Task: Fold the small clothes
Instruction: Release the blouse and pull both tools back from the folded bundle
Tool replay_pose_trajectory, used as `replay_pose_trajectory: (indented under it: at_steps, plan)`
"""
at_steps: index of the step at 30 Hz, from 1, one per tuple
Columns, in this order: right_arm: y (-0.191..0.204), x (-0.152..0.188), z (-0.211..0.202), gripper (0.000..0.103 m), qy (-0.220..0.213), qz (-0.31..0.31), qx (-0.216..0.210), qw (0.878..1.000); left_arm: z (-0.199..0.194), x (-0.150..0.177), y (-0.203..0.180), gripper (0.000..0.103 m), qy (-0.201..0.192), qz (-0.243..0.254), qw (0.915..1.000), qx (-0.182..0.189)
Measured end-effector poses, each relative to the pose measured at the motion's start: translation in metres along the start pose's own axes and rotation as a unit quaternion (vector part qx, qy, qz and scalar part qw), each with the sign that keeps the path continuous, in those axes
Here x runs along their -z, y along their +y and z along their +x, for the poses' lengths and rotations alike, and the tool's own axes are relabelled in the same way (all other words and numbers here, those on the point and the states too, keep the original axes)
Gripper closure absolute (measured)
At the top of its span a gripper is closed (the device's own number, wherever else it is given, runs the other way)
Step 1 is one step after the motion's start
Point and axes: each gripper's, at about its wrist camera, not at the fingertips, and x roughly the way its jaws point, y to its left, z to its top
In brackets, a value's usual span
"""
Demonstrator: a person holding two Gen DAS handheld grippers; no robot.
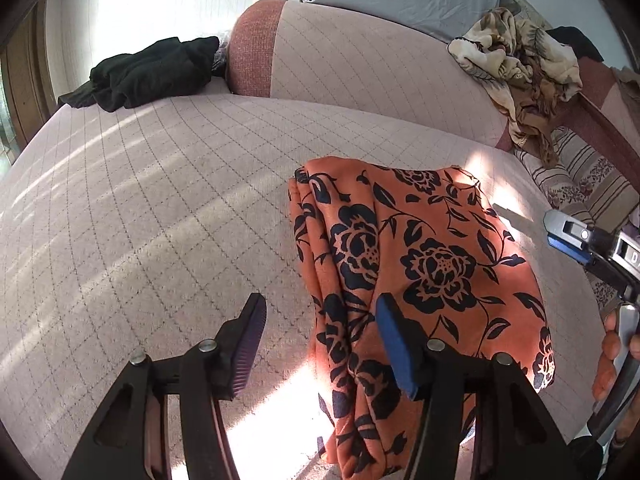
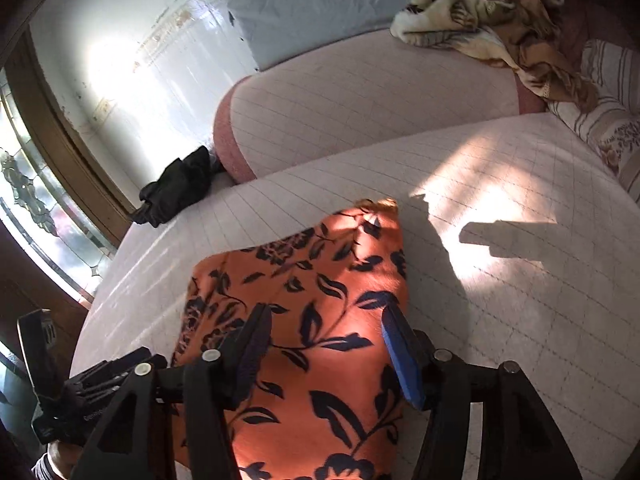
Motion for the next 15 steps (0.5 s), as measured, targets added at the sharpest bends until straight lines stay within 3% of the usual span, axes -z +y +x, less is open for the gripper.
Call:
replay_pose_trajectory:
  at_steps: [2,5,7,9,12,15]
  plan:
    - [0.004,0.001,0.015,0.032,0.02,0.002,-0.023,1.0,0.005,0.004,0.001,0.045,0.01,0.001,1.0,-0.002]
    - [-0.012,0.014,0.061,0.033,0.103,0.038,0.005,0.994,0.006,0.006,0.003,0.045,0.018,-0.008,0.9998,0.002]
    - [-0.015,0.012,0.053,0.033,0.081,0.061,-0.004,0.995,0.002,0.007,0.004,0.045,0.008,-0.001,0.9999,-0.006]
    - [-0.003,0.003,0.041,0.032,0.059,0.042,-0.004,0.997,0.002,0.007,0.002,0.045,0.007,0.007,0.9999,-0.012]
    - [0.005,-0.003,0.043,0.02,0.046,0.031,-0.012,0.998,0.0,0.009,0.003,0.045,0.007,0.001,0.9999,-0.009]
    - [-0.019,0.006,0.075,0.017,0.096,0.066,0.032,0.993,-0.006,0.011,0.001,0.045,0.009,0.002,0.9999,-0.008]
